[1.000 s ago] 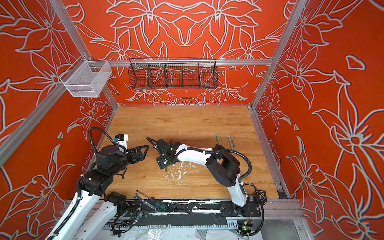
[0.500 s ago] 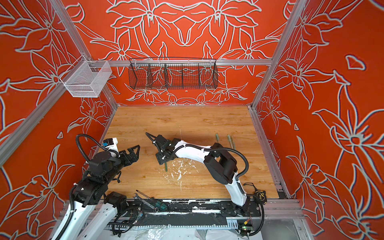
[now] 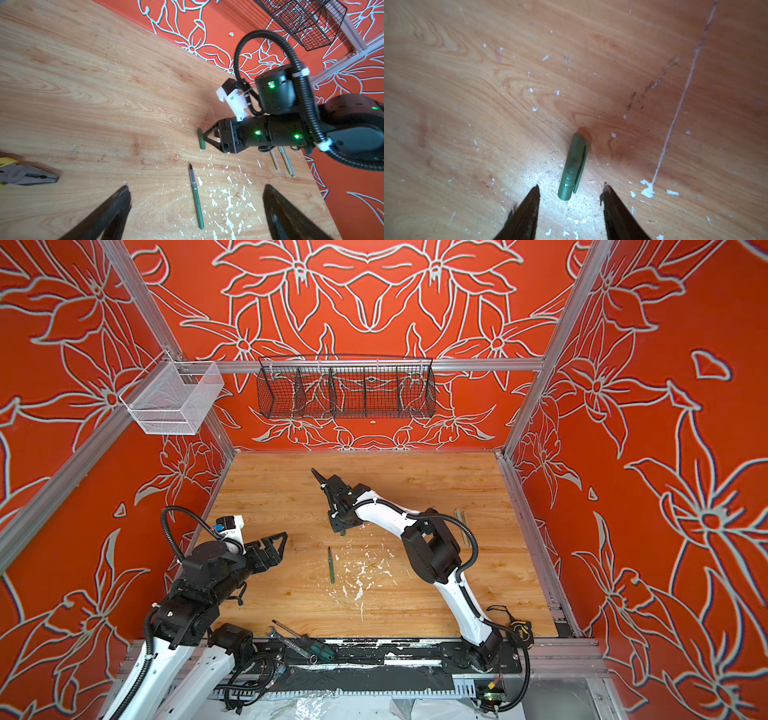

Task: Insert the pens into the pen caps
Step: 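Lower the right gripper and close it on the dark green cap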

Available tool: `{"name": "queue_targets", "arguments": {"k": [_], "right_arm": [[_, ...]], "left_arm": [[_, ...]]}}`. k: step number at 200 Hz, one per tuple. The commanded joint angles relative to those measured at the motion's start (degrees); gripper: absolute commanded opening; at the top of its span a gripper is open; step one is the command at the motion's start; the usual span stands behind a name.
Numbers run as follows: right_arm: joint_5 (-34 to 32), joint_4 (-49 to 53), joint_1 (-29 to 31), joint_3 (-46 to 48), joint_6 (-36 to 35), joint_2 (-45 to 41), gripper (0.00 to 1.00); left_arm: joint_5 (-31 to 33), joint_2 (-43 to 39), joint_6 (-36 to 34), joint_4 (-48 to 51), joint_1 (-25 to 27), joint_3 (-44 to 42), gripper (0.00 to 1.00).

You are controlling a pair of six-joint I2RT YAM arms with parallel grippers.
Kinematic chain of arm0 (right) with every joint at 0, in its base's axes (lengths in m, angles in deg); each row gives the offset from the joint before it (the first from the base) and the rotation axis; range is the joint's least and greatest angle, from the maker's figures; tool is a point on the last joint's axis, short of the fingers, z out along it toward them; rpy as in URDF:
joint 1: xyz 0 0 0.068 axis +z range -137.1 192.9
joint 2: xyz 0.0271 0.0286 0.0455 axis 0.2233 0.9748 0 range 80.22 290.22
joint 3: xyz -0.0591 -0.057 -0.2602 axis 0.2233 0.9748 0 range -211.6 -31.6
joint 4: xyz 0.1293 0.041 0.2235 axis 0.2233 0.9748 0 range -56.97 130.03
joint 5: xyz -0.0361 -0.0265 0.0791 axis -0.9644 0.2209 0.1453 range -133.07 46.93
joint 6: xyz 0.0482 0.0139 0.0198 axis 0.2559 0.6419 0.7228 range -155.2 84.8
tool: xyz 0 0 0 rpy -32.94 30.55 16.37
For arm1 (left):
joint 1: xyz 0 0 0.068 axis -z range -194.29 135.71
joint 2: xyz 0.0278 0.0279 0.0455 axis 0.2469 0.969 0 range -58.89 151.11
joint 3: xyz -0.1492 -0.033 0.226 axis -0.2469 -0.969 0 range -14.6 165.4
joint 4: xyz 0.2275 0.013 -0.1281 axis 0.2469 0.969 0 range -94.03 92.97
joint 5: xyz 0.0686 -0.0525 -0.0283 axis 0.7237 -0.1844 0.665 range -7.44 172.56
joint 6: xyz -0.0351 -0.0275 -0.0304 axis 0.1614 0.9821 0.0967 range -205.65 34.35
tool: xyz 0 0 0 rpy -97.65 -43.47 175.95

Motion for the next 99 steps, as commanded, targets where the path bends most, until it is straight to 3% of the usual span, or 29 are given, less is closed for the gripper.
{"name": "queue_targets", "arguments": {"k": [1,51,99], "right_arm": [[2.04,3.69,0.57,-2.72,-0.55,1.43,0.5],[3.4,4.33,0.71,-2.68,-0.15,3.13,0.49],[0.05,7.46,1.57,-6.88,-0.63,6.6,0.41]], "left_arm": [[-2.52,-0.16,1.04,-2.19,-0.43,-1.07,0.97],[-3.63,-1.55,2.54,-3.93,-0.43,-3.19,0.97],[-3.28,-2.48,2.15,-3.19,-0.43,-2.68,0.97]]}}
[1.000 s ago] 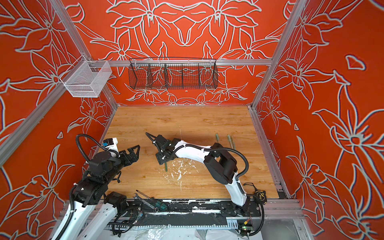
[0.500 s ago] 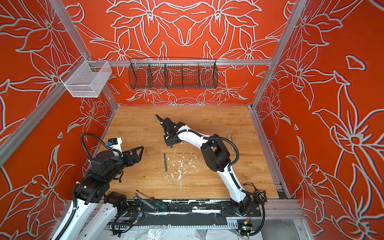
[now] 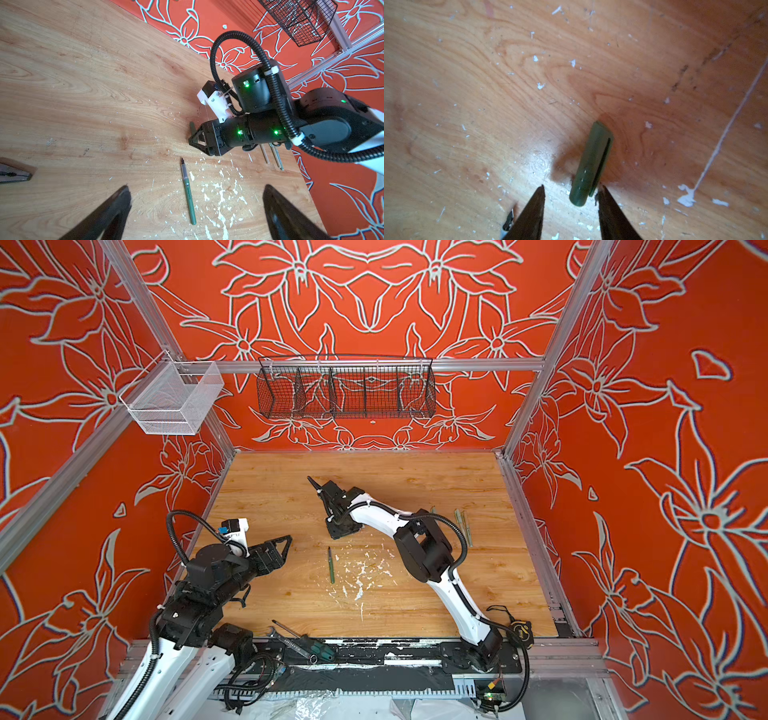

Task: Insert the pens into the pen caps
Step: 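Lower the right gripper and close it on the dark green cap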

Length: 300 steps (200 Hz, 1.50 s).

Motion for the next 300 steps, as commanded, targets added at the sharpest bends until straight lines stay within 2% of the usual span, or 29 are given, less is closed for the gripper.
{"name": "queue_targets", "arguments": {"k": [1,40,86,180,230,300], "right_arm": [[-2.26,3.72,0.77,-3.5,-0.3,2.75,0.41],[-7.16,8.16,1.76,-8.46,-0.76,5.75,0.34],[-10.57,10.33,2.19,-8.87,-0.94,5.93,0.32],[-12.95,7.23,1.5,2.01,-4.2,-2.18,0.31],[-11.81,8.1,1.56,-3.35,-6.97,0.2,0.34],[-11.04,11.46,1.97,-10.75,-10.69,5.03,0.33]], "left_arm": [[-0.35,-0.97,0.23,-0.95,-0.43,0.33,0.97],[-0.25,-2.01,0.55,0.02,-0.43,0.26,0.97],[0.3,-3.42,0.48,1.26,-0.43,0.68,0.97],[0.36,-4.57,1.61,0.16,-0.45,-1.18,0.97],[1.79,-6.79,1.28,2.03,-0.43,-1.08,0.97],[3.02,-9.06,1.43,3.39,-0.43,-1.57,0.97]]}}
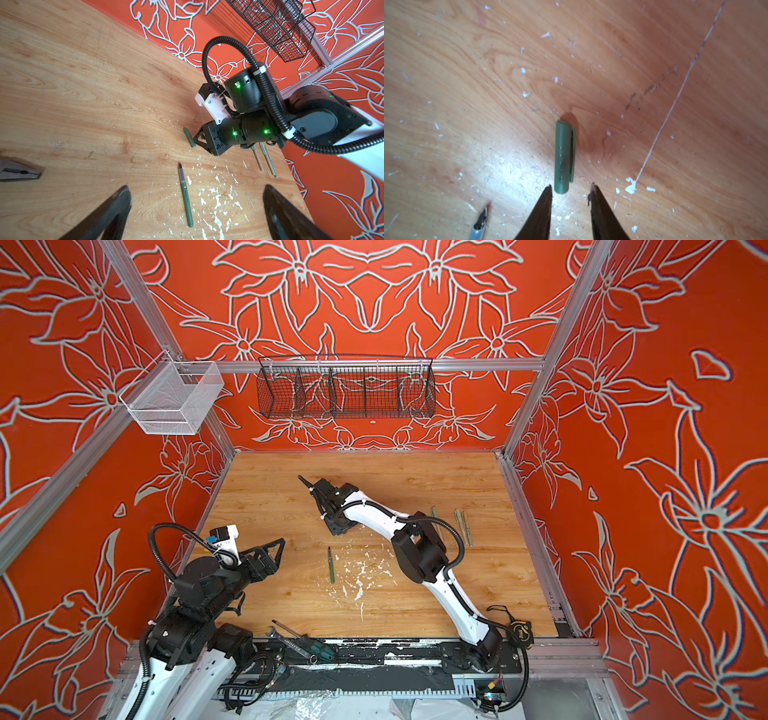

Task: Insert the pens into the pen caps
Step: 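Lower the right gripper and close it on the dark green cap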

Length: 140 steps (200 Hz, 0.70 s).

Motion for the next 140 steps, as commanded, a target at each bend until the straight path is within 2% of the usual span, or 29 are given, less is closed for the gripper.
{"name": "queue_targets", "arguments": {"k": [1,140], "right_arm": [[0.05,3.28,0.4,-1.9,-2.04,2.48,0.33],[0.64,3.87,1.46,-5.34,-2.41,6.47,0.2]], "left_arm": [[1.15,-0.82,0.32,0.58,-0.43,-0.56,0.97],[1.51,-1.75,0.28,1.53,-0.43,-0.27,0.97]]}}
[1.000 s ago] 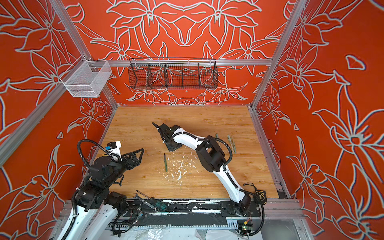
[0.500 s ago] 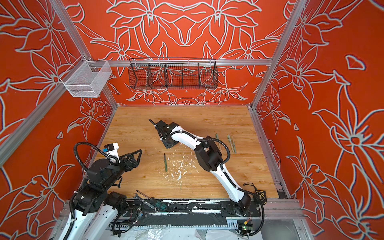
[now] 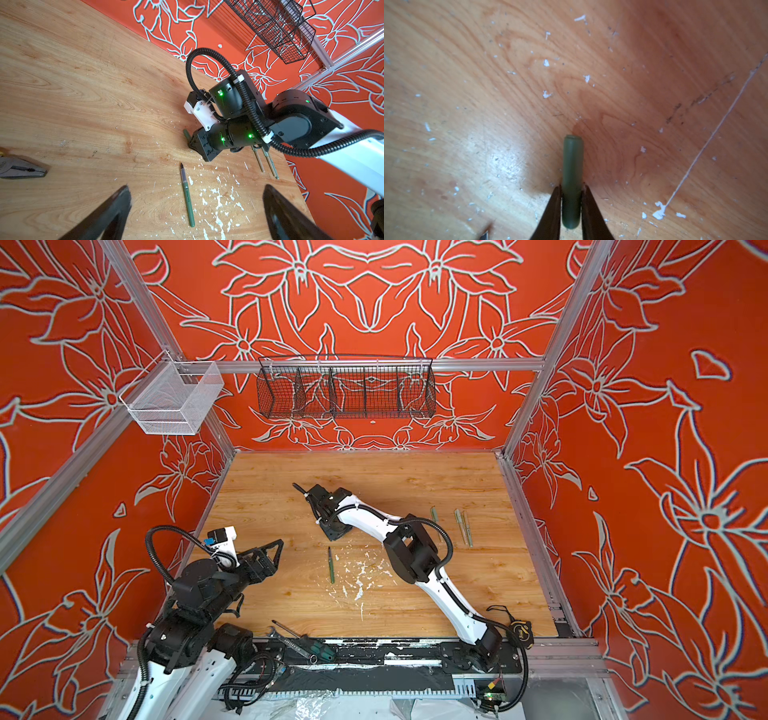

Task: Insert the pens into the pen caps
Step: 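Lower the right gripper and close it on the dark green cap, then lift the green cap with the right gripper toward the left gripper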

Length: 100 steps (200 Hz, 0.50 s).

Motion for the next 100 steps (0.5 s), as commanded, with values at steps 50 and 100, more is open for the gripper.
{"name": "queue_targets", "arguments": {"k": [50,100], "right_arm": [[-0.92,2.3,0.38,-1.13,-0.16,1.08,0.14],[-1.28,1.79,0.55,1.16,-0.57,-2.93,0.12]], "left_arm": [[0.7,-0.41,0.35,0.4,-0.43,-0.4,0.97],[-1.49,1.08,1.22,-1.77,-0.43,-1.71,0.97]]}}
